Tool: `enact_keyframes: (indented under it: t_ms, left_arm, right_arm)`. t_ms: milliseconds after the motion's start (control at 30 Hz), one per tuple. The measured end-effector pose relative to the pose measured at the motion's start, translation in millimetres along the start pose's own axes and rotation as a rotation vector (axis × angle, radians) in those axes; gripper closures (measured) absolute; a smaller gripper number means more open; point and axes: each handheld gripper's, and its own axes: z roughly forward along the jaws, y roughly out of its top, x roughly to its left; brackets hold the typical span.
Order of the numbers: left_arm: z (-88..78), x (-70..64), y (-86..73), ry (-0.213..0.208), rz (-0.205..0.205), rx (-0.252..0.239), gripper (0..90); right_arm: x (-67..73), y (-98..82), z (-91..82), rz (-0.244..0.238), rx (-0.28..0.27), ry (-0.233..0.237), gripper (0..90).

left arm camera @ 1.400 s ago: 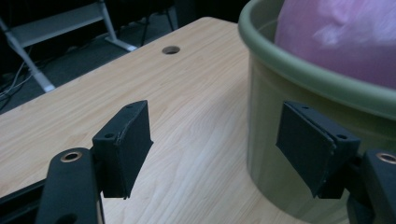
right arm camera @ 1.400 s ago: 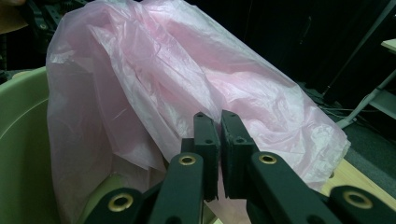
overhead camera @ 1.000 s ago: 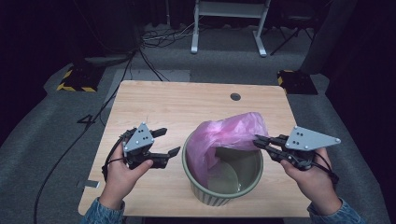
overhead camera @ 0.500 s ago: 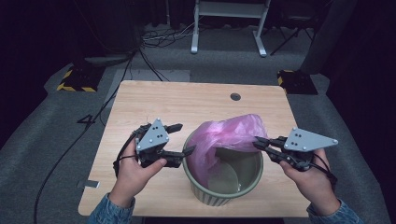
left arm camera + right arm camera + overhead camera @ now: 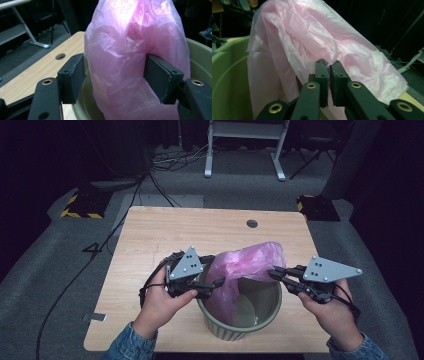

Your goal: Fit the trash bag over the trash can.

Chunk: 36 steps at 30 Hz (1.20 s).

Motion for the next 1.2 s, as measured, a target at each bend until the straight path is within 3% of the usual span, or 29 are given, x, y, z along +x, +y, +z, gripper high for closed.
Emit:
enact_keyframes:
  t_ms: [233,300,467,700,800,867,1067,1200]
  left_arm:
    - [5.7,-3.4,-1.5,-0.031,0.012,0.042,35.0]
    - [2.7,-3.4,-1.4,-0.039,-0.008,0.024,32.5]
    - [-11.6,1.0,-0.3,0.011,-0.018,-0.005,25.4]
    - [-25.7,1.5,8.6,0.044,-0.006,-0.042,24.4]
    - [-28.0,3.3,17.7,0.056,-0.026,-0.1,26.0]
    - [-26.2,4.0,24.3,0.052,-0.024,-0.111,26.1]
    - [-12.8,0.3,31.3,0.032,0.017,-0.063,26.6]
    - [-4.7,-1.3,25.8,-0.003,0.026,-0.006,34.2]
  right_arm:
    - [8.7,12.6,9.6,-0.023,-0.022,0.032,86.4]
    - [11.6,14.3,13.0,-0.04,-0.013,0.037,87.2]
    - [7.3,7.4,16.0,-0.053,0.044,0.013,88.3]
    - [3.8,4.2,14.5,-0.053,0.068,-0.001,88.5]
    - [3.6,3.6,14.9,-0.057,0.076,-0.003,88.5]
    - [3.8,2.6,15.8,-0.054,0.079,0.001,88.4]
    - [5.6,0.0,18.0,-0.052,0.09,0.015,88.1]
    - [5.4,1.8,17.0,-0.05,0.077,0.016,88.0]
